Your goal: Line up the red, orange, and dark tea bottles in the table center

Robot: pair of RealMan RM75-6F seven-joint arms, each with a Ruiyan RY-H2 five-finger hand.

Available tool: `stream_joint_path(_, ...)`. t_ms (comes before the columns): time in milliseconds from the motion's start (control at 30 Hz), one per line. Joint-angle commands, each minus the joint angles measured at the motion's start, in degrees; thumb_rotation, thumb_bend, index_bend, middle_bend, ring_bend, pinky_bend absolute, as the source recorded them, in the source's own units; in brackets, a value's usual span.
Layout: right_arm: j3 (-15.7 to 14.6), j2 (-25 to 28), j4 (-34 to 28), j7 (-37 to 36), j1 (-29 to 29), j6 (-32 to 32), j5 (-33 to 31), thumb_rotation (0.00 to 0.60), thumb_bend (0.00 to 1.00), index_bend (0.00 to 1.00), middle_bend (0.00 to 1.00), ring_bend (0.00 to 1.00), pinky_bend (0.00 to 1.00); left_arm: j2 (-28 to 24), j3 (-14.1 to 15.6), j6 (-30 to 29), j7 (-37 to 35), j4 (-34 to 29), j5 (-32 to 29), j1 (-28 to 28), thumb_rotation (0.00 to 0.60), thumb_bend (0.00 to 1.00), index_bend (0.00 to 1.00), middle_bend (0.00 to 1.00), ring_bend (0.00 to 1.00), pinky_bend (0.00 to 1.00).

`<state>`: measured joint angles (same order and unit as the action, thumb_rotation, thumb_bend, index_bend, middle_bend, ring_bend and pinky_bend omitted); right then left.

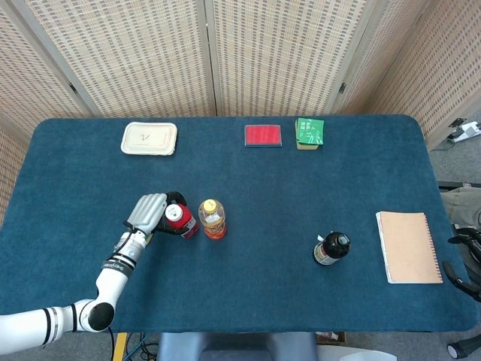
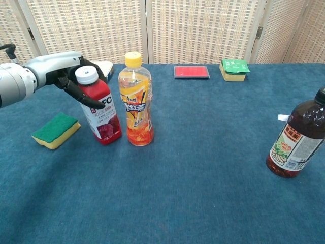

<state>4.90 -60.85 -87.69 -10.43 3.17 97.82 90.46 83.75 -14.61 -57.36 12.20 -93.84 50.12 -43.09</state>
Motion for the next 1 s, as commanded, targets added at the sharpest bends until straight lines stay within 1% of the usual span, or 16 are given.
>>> stream_joint_path(33,-0.01,0.01,0.02,-0.09,0.02,0.04,0.04,0.6,0.27,0.42,0.31,0.29,0.45,-0.09,-0.04,0.12,0.01,-0.1,-0.17,-0.05,0.6,0.09,0.4,0.4,0.41,0.45)
stream_joint_path(100,0.0,0.0,0.06,-0.18,0.04,0.1,0.04,0.6,0.27,0.42,0.31,0.29,0.45,-0.14,-0.1,0.08,-0.04,-0.18,-0.25,-0.05,0.6,0.09,0.37,0.38,0.41,0.45)
stream_joint_path(267,0.01,0.03,0.13,-0.29,0.02,0.07,0.02,0.6,0.27,0.42,0.31,0.29,0.45,-0.31,-0.22,0.3,-0.3,-0.3,-0.77,0.0,0.6,0.09,0.26,0.29,0.38,0.45)
stream_joint_path(567,-0.01,0.04,0.09,-0.19,-0.01,-0.02,0.02,0.6,0.27,0.42,0.31,0.29,0.45,-1.35,-0.06,0.88,-0.55,-1.4,-1.2,0.17,0.6,0.09,0.14,0.19,0.31,0.45)
stream_joint_path(767,-0.05,0.01,0.07,-0.11,0.0,0.07,0.15,0.6,0.27,0.42,0.31,0.29,0.45,-3.78,0.2,0.98,0.03,-3.98,-1.9,0.53,0.6,0.09,0.09,0.12,0.27,0.45)
stream_joint_path(933,-0.1,-0.06,0.05,0.24,-0.04,0.01,0.25,0.6,0.27,0.42,0.31,0.29,0.45,-7.43,0.97,1.6,0.23,-7.63,-2.39,1.32,0.6,0.09,0.0,0.04,0.2,0.44)
stream_joint_path(1000,-0.1,-0.07,0.0,0.49,-0.11,-0.1,0.24,0.6,0.27,0.42,0.31,0.29,0.45,-8.95,1.27,1.37,0.08,-9.07,-2.19,1.89,0.6,0.09,0.0,0.01,0.19,0.44)
